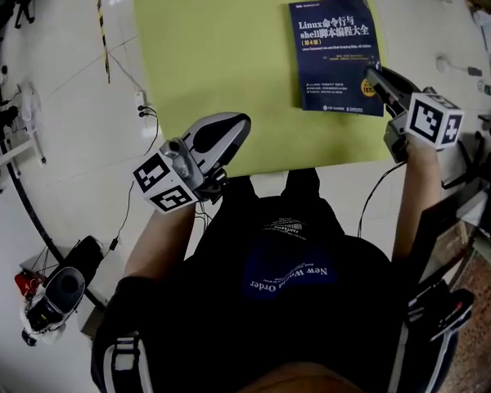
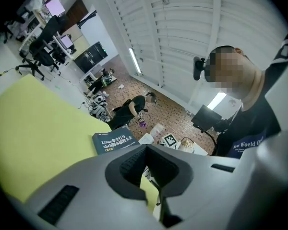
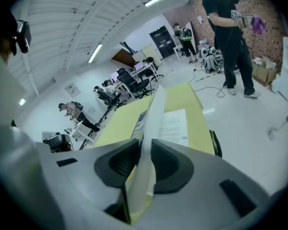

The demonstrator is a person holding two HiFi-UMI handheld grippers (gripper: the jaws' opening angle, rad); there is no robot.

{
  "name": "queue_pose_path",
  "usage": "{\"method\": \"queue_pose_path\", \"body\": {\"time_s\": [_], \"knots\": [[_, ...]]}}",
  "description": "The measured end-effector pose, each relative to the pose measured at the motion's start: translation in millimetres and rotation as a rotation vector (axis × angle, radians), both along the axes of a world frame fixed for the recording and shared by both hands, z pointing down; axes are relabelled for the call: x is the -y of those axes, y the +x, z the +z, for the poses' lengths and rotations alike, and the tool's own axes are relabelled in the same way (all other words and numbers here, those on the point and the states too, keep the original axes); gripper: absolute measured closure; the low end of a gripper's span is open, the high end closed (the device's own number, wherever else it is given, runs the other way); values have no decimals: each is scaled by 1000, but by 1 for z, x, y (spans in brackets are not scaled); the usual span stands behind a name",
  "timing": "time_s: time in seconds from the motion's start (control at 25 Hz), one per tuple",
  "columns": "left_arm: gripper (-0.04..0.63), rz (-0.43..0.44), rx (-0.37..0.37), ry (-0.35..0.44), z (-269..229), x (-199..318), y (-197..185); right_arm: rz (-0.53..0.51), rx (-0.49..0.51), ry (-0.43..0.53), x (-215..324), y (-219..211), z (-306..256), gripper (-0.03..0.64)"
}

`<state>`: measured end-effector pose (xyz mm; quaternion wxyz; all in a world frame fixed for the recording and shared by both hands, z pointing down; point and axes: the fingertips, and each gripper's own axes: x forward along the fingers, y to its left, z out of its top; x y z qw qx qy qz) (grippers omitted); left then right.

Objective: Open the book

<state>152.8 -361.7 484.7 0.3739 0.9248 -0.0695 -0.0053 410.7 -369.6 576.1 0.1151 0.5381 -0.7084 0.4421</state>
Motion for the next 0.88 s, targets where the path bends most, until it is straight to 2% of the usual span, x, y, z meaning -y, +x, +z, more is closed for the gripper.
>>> {"method": "queue_pose_path", "body": {"time_s": [0.16, 0.36, 0.6, 0.68, 0.8, 0.88], "knots": [[600, -29, -21, 2, -6, 6, -18, -89, -60, 48, 12, -36, -35, 545], [600, -77, -54, 3, -13, 15, -50, -249, -155, 79, 38, -115, -62, 545], [600, -150, -89, 5, -19, 28, -110, -361, -228, 88, 77, -216, -62, 549], [600, -176, -93, 3, -20, 29, -124, -415, -286, 101, 84, -241, -62, 548], [600, -217, -94, 0, -22, 30, -141, -546, -432, 125, 82, -277, -63, 548], [600, -249, -94, 4, -24, 33, -161, -645, -468, 137, 77, -318, -59, 546]]}}
